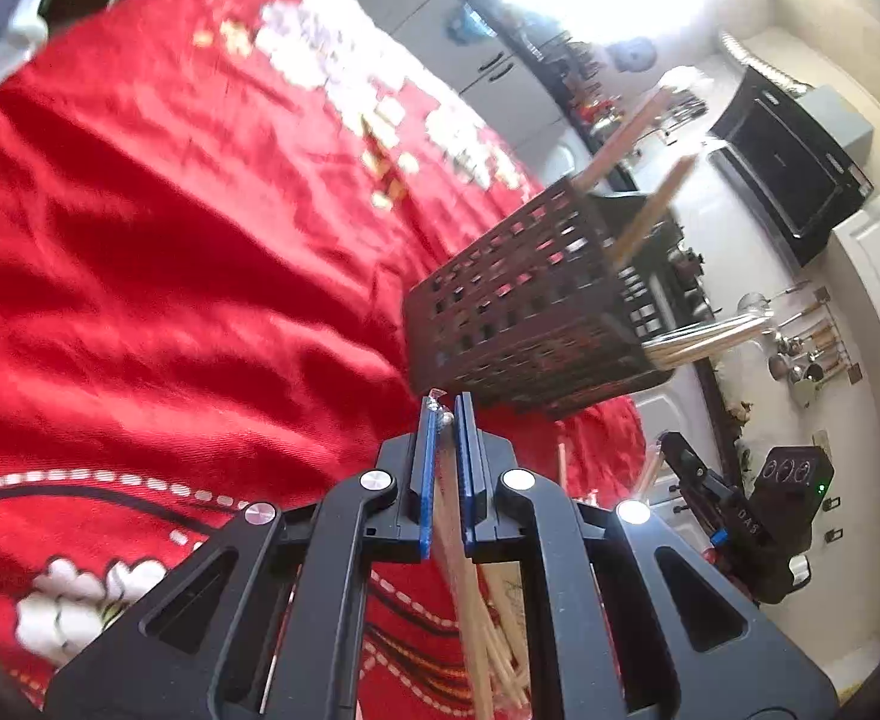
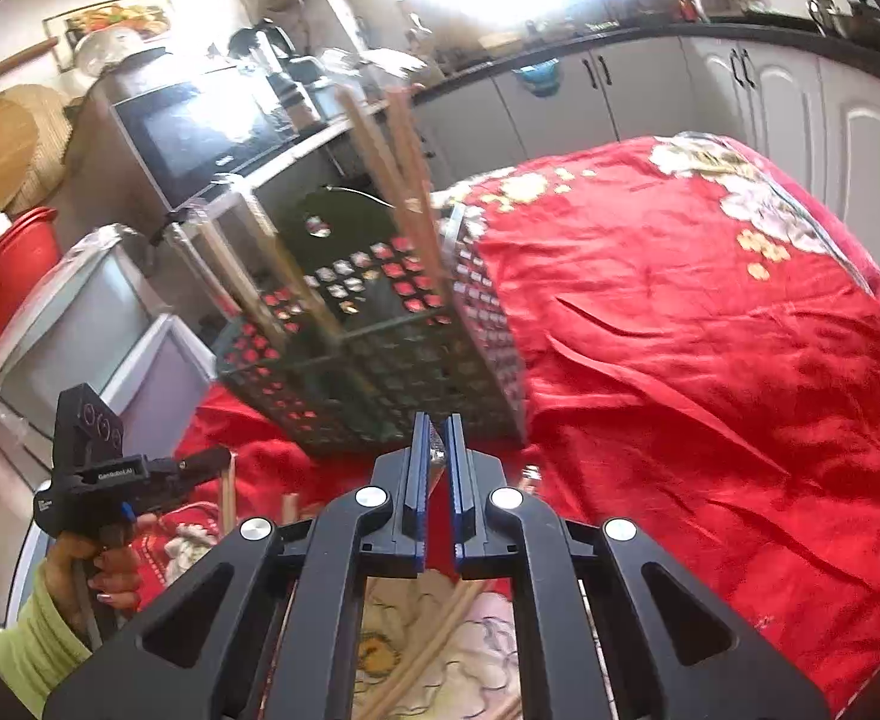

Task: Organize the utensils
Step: 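Lift both held chopsticks and carry them above the grey mesh caddy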

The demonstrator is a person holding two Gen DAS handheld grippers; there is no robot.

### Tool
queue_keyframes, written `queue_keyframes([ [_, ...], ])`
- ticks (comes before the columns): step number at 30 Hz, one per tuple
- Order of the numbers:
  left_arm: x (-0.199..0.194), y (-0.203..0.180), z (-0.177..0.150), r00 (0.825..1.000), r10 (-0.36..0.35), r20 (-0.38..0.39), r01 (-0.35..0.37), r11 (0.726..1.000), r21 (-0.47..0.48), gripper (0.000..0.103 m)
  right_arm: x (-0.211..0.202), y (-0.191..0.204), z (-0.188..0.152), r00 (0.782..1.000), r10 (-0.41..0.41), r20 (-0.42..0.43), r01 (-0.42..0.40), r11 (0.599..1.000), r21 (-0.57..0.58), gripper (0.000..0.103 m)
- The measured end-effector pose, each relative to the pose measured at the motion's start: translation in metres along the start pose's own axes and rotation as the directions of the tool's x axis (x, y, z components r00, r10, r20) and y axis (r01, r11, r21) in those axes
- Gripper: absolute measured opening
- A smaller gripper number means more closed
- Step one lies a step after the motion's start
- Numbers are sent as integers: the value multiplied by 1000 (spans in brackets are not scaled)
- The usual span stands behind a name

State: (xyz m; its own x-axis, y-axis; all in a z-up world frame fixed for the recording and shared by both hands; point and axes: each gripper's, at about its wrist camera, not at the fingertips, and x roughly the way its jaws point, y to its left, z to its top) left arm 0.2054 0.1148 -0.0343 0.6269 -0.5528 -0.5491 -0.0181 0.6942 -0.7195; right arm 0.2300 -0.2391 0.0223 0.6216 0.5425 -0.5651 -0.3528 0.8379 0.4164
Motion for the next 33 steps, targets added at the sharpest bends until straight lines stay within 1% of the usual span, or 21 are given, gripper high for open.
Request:
queue_keyframes([
  [6,-31,-23,-2,996,-7,85,2,998,66,3,-16,28,4,998,49,38,-46,997,-55,3],
  [12,-53,-35,-3,991,-26,131,12,994,105,3,-27,55,7,994,88,59,-82,991,-110,3],
  [25,-81,-68,3,979,-68,191,32,982,187,3,-50,94,18,985,142,102,-120,973,-198,2],
  [33,-92,-98,9,972,-102,210,45,965,259,3,-70,110,26,976,163,144,-126,963,-240,2],
])
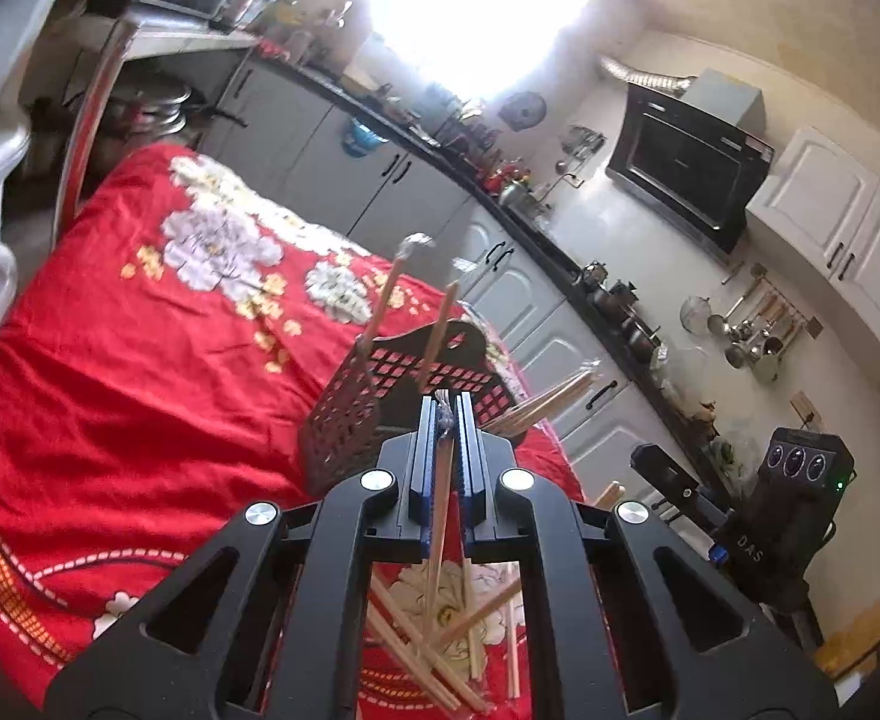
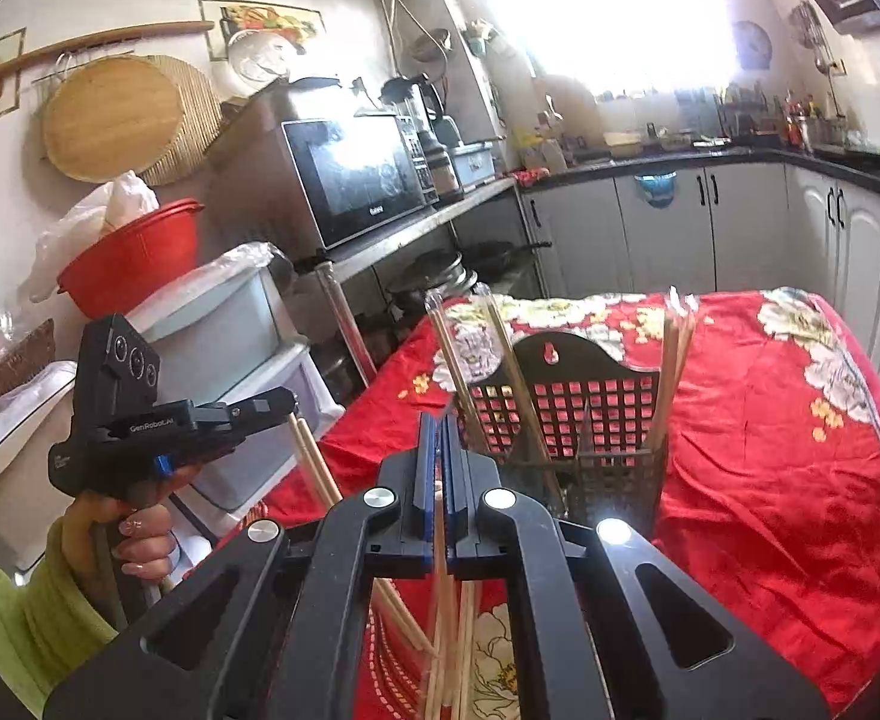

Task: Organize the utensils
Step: 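Lift both held chopsticks and carry them above the grey mesh caddy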

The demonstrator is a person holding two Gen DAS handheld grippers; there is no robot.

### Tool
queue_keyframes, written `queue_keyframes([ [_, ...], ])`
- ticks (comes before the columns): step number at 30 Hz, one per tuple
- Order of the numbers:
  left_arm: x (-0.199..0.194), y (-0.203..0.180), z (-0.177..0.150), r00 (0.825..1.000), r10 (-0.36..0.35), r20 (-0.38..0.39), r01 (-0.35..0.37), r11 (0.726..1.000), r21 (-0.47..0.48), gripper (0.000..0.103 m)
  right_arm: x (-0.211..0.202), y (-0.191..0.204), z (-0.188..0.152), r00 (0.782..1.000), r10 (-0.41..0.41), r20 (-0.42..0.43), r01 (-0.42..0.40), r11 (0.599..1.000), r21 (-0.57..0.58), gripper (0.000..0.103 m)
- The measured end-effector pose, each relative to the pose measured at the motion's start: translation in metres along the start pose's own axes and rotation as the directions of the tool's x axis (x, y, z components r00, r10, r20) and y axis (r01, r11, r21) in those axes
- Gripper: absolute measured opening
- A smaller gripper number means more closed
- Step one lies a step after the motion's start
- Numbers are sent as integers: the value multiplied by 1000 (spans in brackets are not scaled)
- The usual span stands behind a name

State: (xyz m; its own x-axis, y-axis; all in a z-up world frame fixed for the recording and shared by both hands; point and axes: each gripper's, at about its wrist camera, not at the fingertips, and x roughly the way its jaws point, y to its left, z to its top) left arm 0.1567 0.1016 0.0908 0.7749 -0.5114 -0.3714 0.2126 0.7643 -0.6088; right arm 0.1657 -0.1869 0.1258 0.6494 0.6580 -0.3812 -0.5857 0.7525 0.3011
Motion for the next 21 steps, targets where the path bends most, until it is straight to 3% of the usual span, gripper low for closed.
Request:
queue_keyframes([
  [21,8,-73,39,997,-43,66,30,982,186,3,-27,-3,30,995,-32,92,35,999,-32,2],
])
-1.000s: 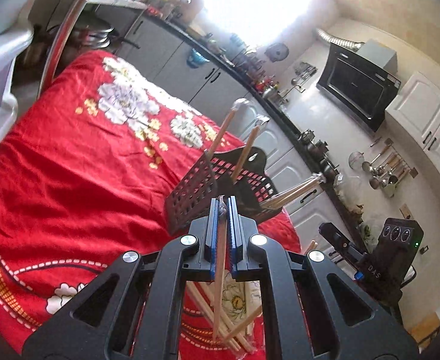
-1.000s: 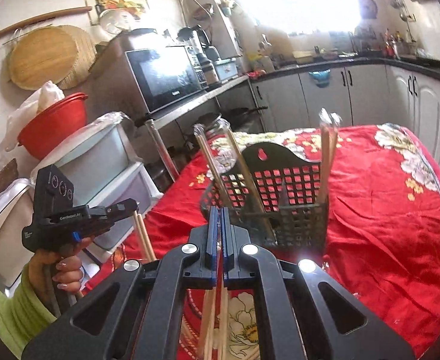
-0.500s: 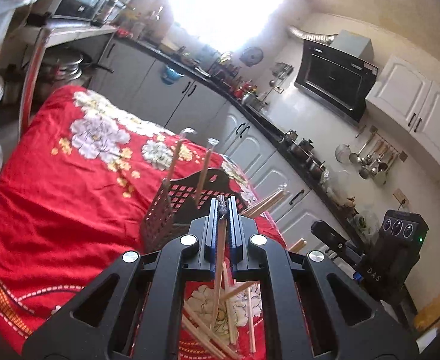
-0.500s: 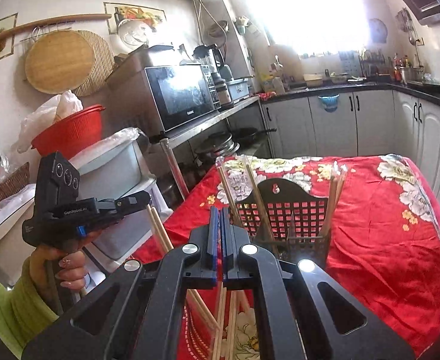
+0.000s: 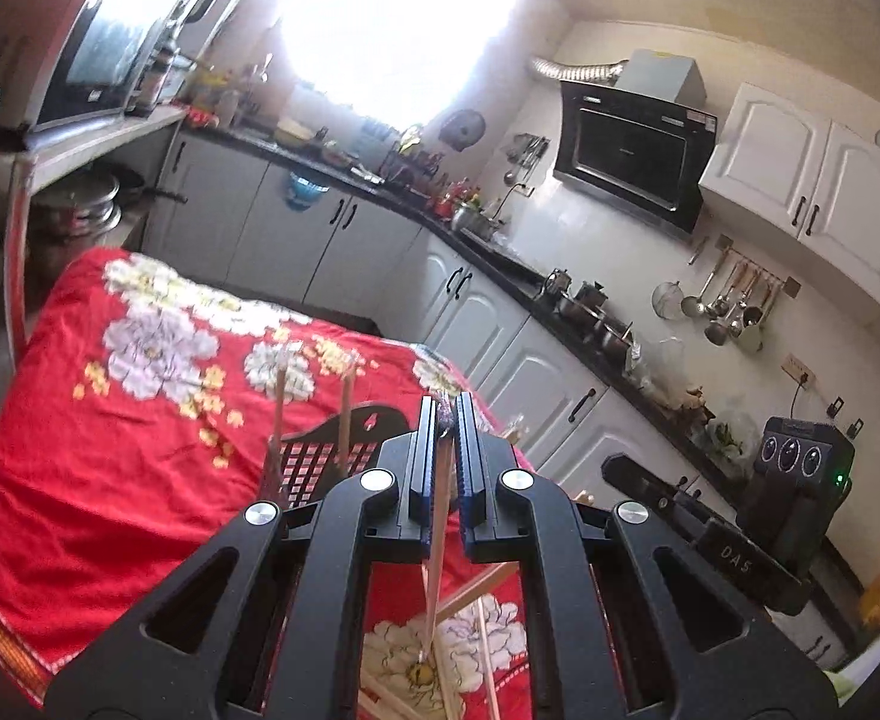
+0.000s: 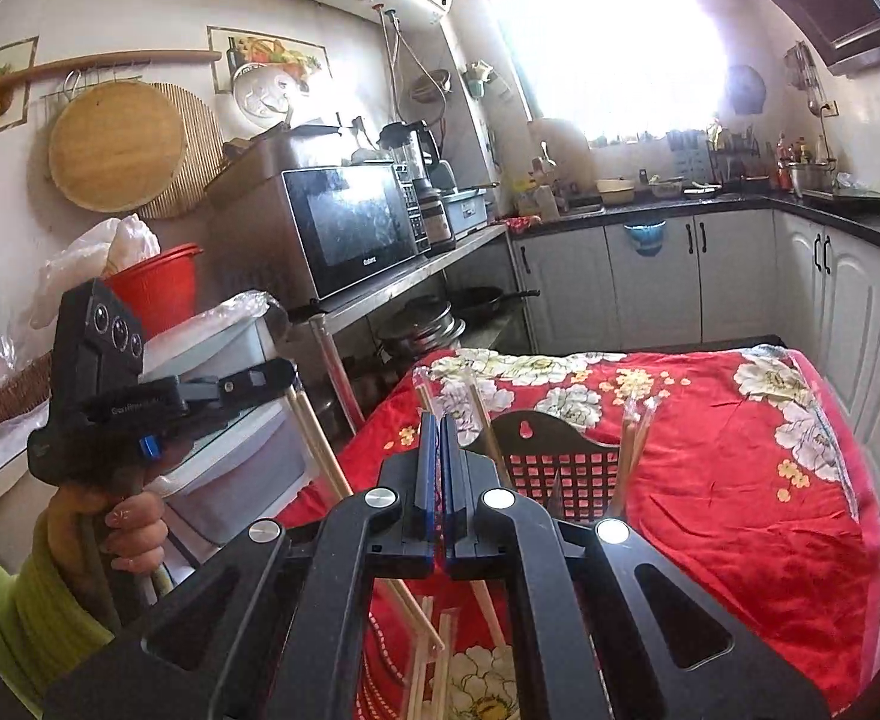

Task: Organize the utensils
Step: 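Lift both held chopsticks and carry them above the grey mesh caddy, then lower both chopsticks upright into the caddy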

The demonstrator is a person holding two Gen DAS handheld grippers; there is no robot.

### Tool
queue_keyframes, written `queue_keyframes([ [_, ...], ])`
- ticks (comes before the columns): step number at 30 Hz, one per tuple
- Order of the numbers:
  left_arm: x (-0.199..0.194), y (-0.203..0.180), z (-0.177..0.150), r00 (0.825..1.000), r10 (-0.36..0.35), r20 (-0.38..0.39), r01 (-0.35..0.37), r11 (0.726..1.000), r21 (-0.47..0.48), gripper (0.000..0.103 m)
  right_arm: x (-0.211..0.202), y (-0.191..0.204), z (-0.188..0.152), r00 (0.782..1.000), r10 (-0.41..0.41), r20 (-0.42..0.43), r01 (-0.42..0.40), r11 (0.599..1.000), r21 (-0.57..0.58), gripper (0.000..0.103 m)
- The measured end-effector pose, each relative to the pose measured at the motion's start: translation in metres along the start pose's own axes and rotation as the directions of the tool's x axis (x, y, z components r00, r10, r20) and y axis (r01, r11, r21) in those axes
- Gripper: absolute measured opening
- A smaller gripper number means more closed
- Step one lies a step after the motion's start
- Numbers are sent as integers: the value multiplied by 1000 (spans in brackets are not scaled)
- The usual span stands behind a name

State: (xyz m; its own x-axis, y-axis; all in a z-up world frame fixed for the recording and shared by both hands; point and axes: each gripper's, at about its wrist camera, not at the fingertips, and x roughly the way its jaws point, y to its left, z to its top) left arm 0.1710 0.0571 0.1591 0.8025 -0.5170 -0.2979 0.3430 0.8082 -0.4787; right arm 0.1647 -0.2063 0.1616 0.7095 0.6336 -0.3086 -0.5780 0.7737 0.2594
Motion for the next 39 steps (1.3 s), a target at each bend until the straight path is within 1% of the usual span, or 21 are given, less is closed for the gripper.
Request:
queue_keyframes([
  [9,9,-15,28,999,2,43,-4,999,52,3,-4,1,17,999,0,33,1,1000,-19,2],
  [17,10,-28,52,995,10,104,-19,996,87,3,-6,0,39,998,-1,70,3,999,-39,2],
  [25,11,-33,70,988,47,149,-66,990,126,3,-1,-3,65,995,-1,98,6,999,-51,2],
  [31,11,-28,82,980,86,180,-111,985,133,3,3,-10,86,991,-16,136,23,999,-46,2],
  [36,13,-20,83,973,118,199,-145,981,125,3,9,-22,99,986,-37,162,41,999,-26,2],
  [39,17,-13,80,969,138,204,-165,979,120,3,13,-30,101,984,-54,169,57,998,-16,2],
])
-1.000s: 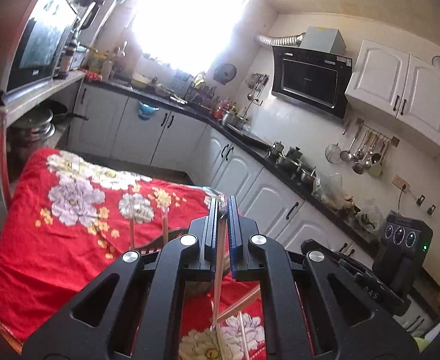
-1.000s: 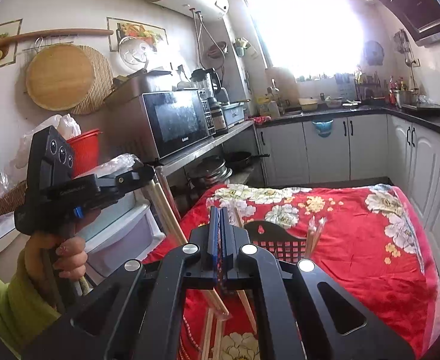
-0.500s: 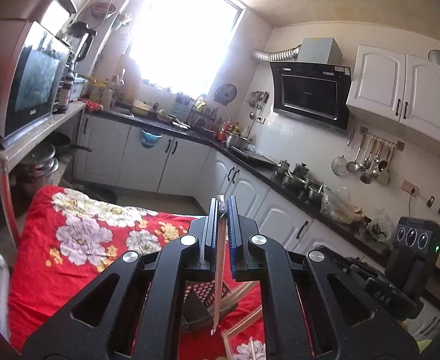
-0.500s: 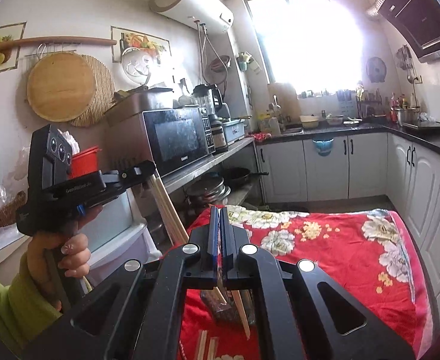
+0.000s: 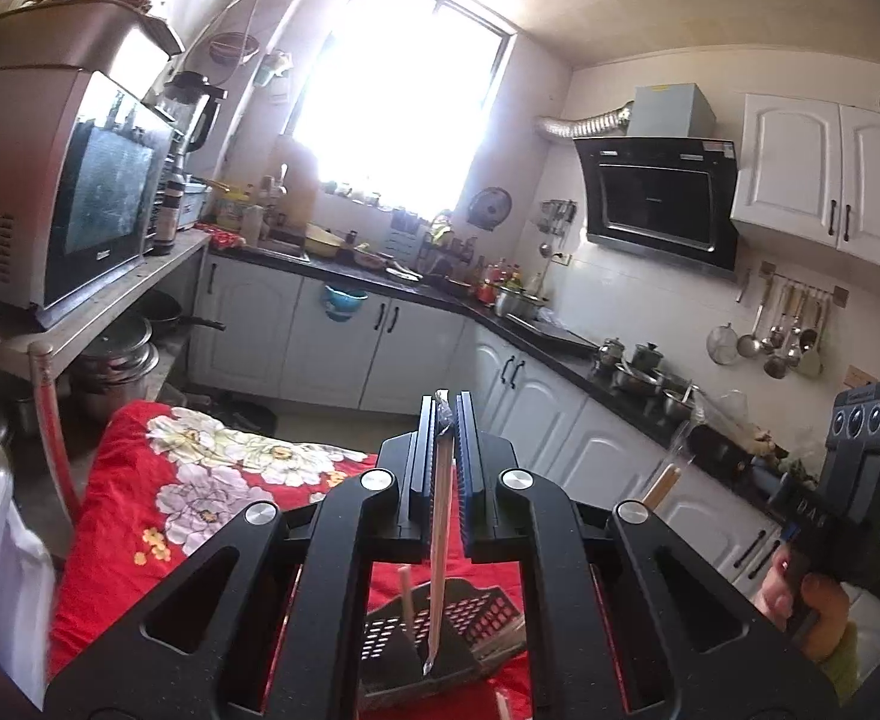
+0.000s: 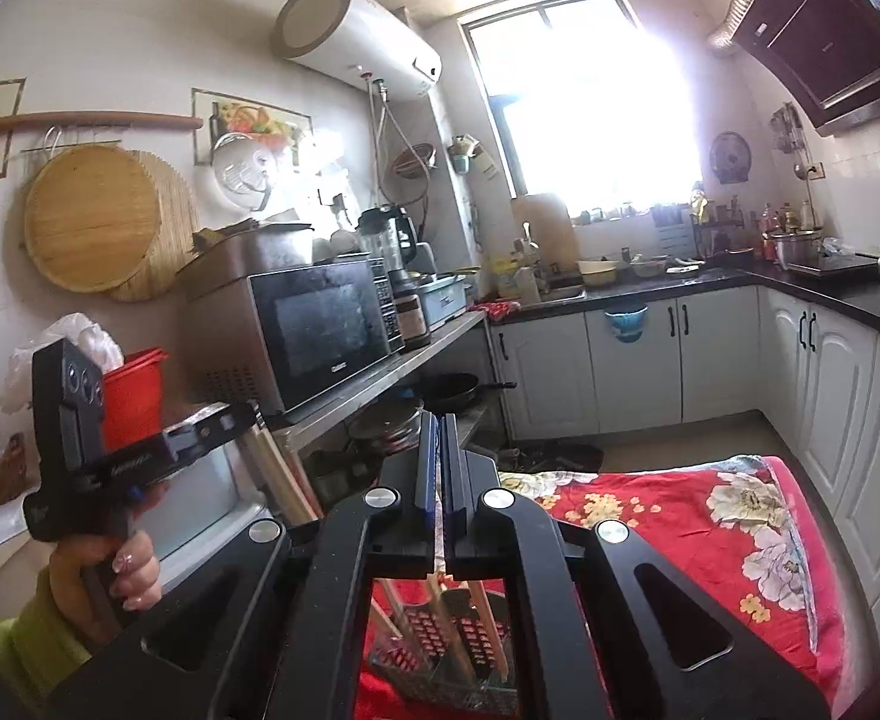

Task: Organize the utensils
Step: 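Lower both chopsticks upright into the caddy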

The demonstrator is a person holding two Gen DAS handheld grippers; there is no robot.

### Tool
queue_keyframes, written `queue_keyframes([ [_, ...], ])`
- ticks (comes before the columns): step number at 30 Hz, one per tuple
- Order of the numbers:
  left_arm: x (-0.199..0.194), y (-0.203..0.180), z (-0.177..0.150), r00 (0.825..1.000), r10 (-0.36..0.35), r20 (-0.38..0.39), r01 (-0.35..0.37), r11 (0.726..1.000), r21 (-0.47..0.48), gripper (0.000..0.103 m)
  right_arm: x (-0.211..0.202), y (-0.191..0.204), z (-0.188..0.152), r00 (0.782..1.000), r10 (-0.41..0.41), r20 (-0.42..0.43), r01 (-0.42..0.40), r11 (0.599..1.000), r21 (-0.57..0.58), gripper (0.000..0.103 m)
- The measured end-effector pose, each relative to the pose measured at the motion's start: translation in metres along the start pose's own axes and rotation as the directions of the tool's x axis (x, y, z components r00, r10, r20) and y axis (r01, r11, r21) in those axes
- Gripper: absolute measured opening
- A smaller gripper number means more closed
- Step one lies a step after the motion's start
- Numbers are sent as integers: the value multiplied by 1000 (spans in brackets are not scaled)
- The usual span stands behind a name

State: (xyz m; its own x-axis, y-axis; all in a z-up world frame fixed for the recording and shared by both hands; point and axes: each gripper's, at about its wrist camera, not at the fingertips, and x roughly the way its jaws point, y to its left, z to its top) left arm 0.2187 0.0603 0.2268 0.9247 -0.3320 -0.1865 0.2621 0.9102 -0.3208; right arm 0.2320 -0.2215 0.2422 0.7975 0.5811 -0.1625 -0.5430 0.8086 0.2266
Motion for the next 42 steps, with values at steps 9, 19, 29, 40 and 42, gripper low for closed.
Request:
queue_keyframes([
  [9,12,18,-19,999,43,-21,-43,999,-24,3,18,-13,-13,998,-64,-20,63,998,-2,2],
  [19,24,24,-40,996,75,-43,-76,997,-9,3,39,-20,-35,995,-87,-49,87,996,-3,2],
  [29,39,26,-65,993,81,-83,-83,996,-22,3,55,-28,-60,991,-96,-94,98,995,21,2],
  [40,51,30,-94,989,89,-121,-97,993,-66,3,65,-42,-86,985,-104,-135,112,992,58,2],
  [42,53,30,-99,987,89,-131,-99,993,-69,3,65,-44,-88,984,-106,-139,116,991,62,2],
])
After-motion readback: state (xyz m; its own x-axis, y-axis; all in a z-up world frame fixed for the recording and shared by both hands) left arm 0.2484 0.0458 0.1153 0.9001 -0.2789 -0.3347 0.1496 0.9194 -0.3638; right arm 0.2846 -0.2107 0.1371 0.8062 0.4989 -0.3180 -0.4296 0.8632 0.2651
